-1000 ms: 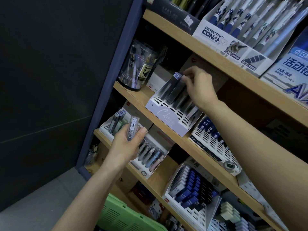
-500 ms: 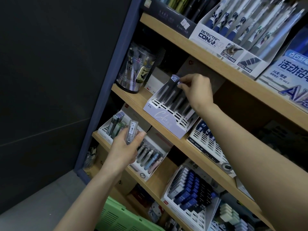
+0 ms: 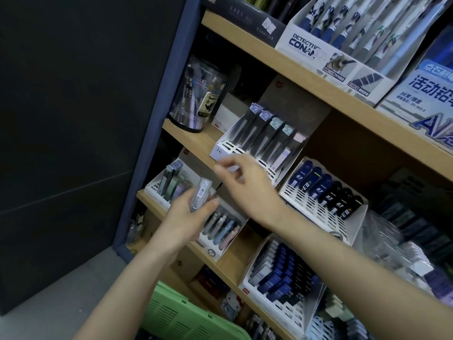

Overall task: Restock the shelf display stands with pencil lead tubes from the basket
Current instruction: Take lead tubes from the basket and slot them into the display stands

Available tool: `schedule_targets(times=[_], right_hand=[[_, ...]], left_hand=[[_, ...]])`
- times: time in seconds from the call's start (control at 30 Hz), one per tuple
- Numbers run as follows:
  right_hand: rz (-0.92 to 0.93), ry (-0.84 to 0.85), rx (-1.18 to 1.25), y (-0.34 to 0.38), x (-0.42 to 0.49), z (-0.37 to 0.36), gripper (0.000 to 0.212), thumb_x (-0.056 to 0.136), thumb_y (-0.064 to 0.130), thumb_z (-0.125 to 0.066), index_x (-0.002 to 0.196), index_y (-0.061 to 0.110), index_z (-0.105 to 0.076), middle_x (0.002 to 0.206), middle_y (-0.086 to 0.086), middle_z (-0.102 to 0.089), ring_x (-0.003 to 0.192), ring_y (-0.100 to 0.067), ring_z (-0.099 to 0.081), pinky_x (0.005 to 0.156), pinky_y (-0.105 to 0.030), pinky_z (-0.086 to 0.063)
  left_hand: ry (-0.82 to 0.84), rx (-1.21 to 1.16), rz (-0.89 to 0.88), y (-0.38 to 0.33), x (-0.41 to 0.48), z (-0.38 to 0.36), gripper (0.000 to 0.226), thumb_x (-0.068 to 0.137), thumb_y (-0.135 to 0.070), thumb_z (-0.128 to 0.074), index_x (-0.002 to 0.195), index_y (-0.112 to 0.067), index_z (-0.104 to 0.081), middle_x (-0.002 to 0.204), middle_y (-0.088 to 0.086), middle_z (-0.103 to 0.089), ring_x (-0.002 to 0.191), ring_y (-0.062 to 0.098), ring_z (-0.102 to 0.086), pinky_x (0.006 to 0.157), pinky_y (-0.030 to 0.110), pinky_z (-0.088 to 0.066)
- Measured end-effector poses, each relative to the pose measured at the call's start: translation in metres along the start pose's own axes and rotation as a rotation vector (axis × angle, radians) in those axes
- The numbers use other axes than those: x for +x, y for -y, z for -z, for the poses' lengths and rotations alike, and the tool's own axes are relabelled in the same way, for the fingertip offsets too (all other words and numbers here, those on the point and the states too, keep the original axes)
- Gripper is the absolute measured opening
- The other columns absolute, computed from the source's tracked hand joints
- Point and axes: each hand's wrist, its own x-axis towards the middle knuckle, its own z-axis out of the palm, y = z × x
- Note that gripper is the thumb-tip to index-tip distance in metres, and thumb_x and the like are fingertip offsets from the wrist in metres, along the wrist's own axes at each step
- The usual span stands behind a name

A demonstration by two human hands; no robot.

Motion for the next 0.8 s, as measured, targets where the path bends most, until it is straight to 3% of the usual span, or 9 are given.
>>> schedule_targets(times=[0.1,0.13,0.2,0.3,0.5,0.7,0.8], right_hand=[[-0.076,0.149,0.149,0.001,-0.012,-0.013,0.025,0.091,0.038,-0.058,0.100,0.017,-0.068,0.082,0.012,-0.060,0.069,-0.001,-0.055,0.070,-0.027,-0.051],[-0.110,0.166,0.188,0.001,-0.013,-0.014,0.024,0.090,0.037,-0.061,0.098,0.016,-0.069,0.079,0.009,-0.062,0.069,-0.004,-0.056,0.072,-0.034,-0.053],[-0.159,0.179,0.232,-0.001,-0.012,-0.015,0.022,0.088,0.035,-0.065,0.095,0.015,-0.071,0.082,0.000,-0.067,0.073,-0.011,-0.061,0.077,-0.040,-0.055],[-0.191,0.146,0.353,-0.003,-0.011,-0.011,0.017,0.090,0.026,-0.063,0.093,0.011,-0.069,0.078,-0.005,-0.067,0.069,-0.011,-0.061,0.072,-0.035,-0.055],[-0.296,0.044,0.683,-0.010,-0.013,0.003,0.009,0.094,0.009,-0.053,0.098,0.003,-0.059,0.075,-0.010,-0.061,0.063,-0.014,-0.060,0.057,-0.016,-0.053],[-0.195,0.046,0.776,-0.017,-0.025,0.008,0.014,0.094,-0.002,-0.048,0.093,0.007,-0.058,0.085,-0.009,-0.063,0.071,-0.006,-0.065,0.070,-0.015,-0.054],[-0.144,0.079,0.700,-0.017,-0.033,0.011,0.018,0.092,-0.004,-0.050,0.095,0.011,-0.060,0.097,-0.011,-0.065,0.086,-0.011,-0.066,0.081,-0.020,-0.054]], left_hand=[[0.048,0.066,0.000,-0.004,-0.004,-0.005,0.012,0.095,-0.020,-0.055,0.104,-0.028,-0.055,0.035,-0.014,-0.044,0.033,-0.002,-0.041,0.036,0.023,-0.035],[0.056,0.079,0.006,-0.004,-0.005,-0.006,0.013,0.095,-0.019,-0.054,0.107,-0.025,-0.055,0.035,-0.015,-0.045,0.034,-0.002,-0.042,0.039,0.032,-0.038],[0.071,0.069,0.023,-0.002,-0.005,-0.006,0.010,0.095,-0.016,-0.054,0.104,-0.018,-0.055,0.035,-0.014,-0.044,0.033,-0.001,-0.041,0.039,0.035,-0.036],[0.073,0.012,0.046,0.002,-0.002,-0.003,0.008,0.091,-0.019,-0.060,0.098,-0.015,-0.057,0.040,-0.012,-0.037,0.036,0.005,-0.030,0.038,0.021,-0.025],[0.003,-0.141,0.094,0.005,0.001,0.003,0.007,0.090,-0.015,-0.061,0.097,-0.014,-0.061,0.051,-0.007,-0.041,0.040,0.006,-0.031,0.038,0.017,-0.027],[0.005,-0.309,0.135,-0.005,-0.001,0.002,0.024,0.091,-0.036,-0.053,0.103,-0.017,-0.063,0.084,-0.003,-0.071,0.041,0.007,-0.036,0.041,0.018,-0.032],[-0.035,-0.269,0.110,-0.004,-0.003,-0.001,0.019,0.092,-0.031,-0.056,0.102,-0.016,-0.060,0.091,-0.001,-0.072,0.041,0.006,-0.038,0.040,0.016,-0.033]])
